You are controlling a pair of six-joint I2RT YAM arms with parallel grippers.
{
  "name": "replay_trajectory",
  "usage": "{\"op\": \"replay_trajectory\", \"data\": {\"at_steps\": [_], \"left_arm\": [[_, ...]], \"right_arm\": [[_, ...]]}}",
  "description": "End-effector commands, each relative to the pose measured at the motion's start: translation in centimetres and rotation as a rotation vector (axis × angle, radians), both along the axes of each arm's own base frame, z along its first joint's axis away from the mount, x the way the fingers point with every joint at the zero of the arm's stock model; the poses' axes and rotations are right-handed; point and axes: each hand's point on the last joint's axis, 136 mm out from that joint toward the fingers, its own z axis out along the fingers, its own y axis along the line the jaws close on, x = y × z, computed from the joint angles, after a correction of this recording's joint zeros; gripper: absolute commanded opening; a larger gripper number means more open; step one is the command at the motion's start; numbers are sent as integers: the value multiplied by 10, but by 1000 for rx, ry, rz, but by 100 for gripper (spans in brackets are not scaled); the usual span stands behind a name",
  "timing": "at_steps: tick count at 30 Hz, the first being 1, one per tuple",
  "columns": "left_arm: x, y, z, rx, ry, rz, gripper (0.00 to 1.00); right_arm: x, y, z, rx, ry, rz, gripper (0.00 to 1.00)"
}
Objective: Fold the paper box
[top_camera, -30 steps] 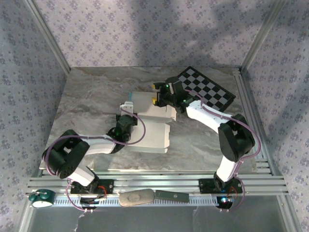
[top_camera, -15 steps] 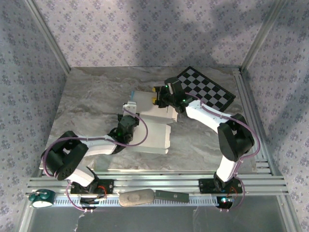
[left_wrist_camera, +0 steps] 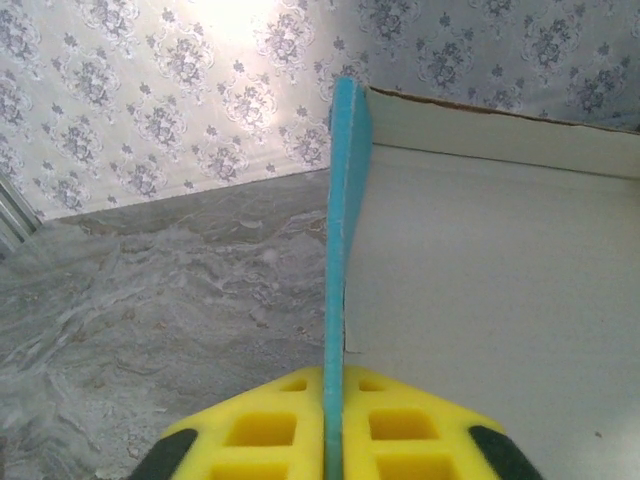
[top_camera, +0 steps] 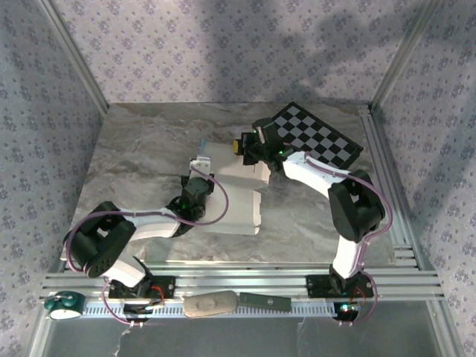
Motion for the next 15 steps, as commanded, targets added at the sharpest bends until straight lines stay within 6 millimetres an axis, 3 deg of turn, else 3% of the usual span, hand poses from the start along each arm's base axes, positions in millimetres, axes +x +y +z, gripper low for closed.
{"op": "replay_trajectory", "data": {"at_steps": [1, 6, 11, 15], "left_arm": [[5, -8, 23, -45, -25, -35, 24], [10, 9, 16, -138, 53, -97, 38], [6, 14, 16, -159, 95, -161, 41], [3, 11, 6, -178, 136, -216, 42]], "right_arm": [[-7, -12, 14, -78, -43, -11, 0], [-10, -23, 16, -130, -52, 3, 0], [-8, -24, 15, -142, -75, -6, 0], [-7, -24, 14, -143, -89, -14, 0]]}}
